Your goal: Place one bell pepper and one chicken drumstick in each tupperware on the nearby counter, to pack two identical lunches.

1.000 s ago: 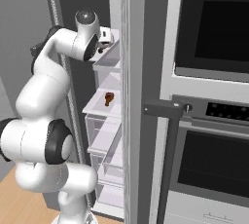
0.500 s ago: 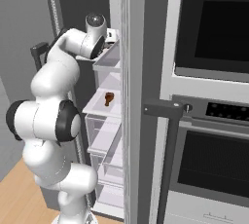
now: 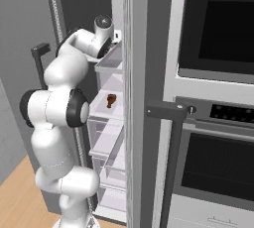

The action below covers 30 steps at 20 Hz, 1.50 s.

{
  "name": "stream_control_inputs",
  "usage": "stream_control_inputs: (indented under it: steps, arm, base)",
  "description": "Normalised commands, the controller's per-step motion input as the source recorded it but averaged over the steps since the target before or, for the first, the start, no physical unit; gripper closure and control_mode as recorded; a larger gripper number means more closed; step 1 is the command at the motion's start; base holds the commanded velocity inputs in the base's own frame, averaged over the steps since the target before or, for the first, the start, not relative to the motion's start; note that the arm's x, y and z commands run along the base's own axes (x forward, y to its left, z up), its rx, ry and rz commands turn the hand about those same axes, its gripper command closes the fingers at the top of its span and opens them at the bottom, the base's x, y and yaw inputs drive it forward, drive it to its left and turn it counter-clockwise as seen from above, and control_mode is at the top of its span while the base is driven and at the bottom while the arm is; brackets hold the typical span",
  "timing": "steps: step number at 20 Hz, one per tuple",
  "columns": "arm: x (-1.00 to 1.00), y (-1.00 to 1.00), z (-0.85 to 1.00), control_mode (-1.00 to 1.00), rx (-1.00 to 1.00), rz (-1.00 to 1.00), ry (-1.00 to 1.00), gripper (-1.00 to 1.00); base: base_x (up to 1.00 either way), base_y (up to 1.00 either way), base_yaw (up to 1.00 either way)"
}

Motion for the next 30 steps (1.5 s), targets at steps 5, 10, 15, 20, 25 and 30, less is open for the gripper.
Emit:
stream_control_inputs:
  steps: [5,10,15,20,25,30]
  arm:
    - [0.09,0.13,-0.37,-1.0,-0.06,0.02,0.0,-1.0]
    - [0.13,0.18,-0.34,-1.0,-0.06,0.03,0.0,1.0]
    - [0.17,0.05,-0.31,-1.0,-0.03,0.02,0.0,1.0]
    - [-0.08,-0.02,-0.27,-1.0,0.0,0.01,0.0,1.0]
    - [-0.94,-0.03,-0.05,-1.0,0.0,-0.06,-0.04,1.0]
    - [-1.0,0.0,0.0,-1.0,0.0,-0.19,-0.12,1.0]
  base:
    - [0.0,0.0,0.0]
    - [0.0,0.0,0.0]
    - [0.0,0.0,0.0]
    - [0.0,0.0,0.0]
    - [0.0,0.0,0.0]
    - [0.0,0.0,0.0]
